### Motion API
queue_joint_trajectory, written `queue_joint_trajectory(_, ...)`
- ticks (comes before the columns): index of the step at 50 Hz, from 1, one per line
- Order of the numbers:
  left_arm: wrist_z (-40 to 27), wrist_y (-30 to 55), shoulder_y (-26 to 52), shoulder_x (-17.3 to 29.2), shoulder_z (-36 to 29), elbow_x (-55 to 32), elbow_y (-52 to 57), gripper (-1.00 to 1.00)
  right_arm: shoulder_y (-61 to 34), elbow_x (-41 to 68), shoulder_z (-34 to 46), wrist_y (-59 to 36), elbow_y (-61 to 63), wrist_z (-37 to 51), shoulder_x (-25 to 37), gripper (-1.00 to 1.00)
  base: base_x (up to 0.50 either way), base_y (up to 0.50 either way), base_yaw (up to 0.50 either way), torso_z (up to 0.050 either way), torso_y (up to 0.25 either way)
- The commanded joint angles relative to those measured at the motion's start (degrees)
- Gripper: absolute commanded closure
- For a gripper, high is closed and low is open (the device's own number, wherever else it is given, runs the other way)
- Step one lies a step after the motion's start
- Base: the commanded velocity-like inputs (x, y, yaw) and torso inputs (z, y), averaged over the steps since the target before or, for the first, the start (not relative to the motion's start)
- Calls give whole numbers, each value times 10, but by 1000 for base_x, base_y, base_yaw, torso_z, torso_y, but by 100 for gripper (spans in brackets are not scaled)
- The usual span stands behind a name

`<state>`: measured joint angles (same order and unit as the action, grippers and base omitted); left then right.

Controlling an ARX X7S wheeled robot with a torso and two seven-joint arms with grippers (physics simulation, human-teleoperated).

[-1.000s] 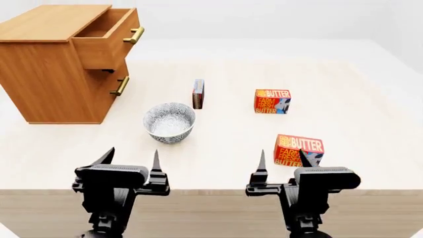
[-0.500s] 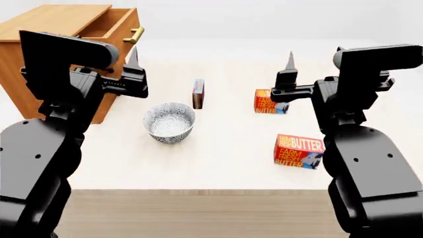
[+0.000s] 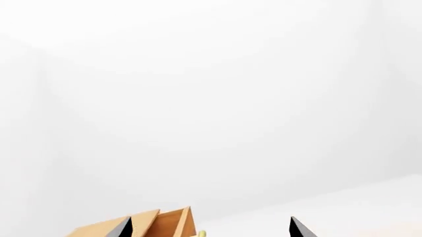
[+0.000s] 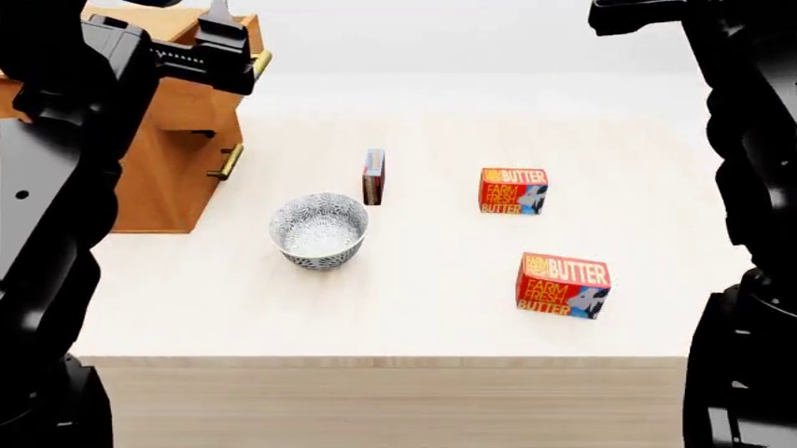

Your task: Put the chocolate pudding in the top drawer of the cabinet and close it.

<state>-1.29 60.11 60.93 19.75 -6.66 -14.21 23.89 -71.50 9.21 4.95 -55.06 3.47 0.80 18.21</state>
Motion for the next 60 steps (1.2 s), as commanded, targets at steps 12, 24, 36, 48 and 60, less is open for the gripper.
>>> queue_joint_trajectory(12, -19, 2, 3, 7, -13, 13, 10, -100, -64, -10, 31, 5, -83, -14, 12, -100, 0, 199, 0, 0, 0)
queue_joint_trajectory(24, -20, -14, 1, 10, -17, 15, 1, -100, -41, -4, 27, 1, -71, -10, 8, -100, 0, 500, 0, 0, 0)
queue_joint_trajectory(36, -26, -32, -2, 6, -11, 16, -2, -100, -29, 1, 27, 5, -69, -8, 1, -100, 0, 500, 0, 0, 0)
queue_joint_trajectory(48, -29, -63, -10, 1, -3, 16, -6, -100, -21, 8, 21, 3, -68, -6, -2, -100, 0, 500, 0, 0, 0)
queue_joint_trajectory(60, -28, -58, -8, 4, -6, 13, -5, -100, -17, 17, 8, -3, -64, -3, -3, -100, 0, 387, 0, 0, 0)
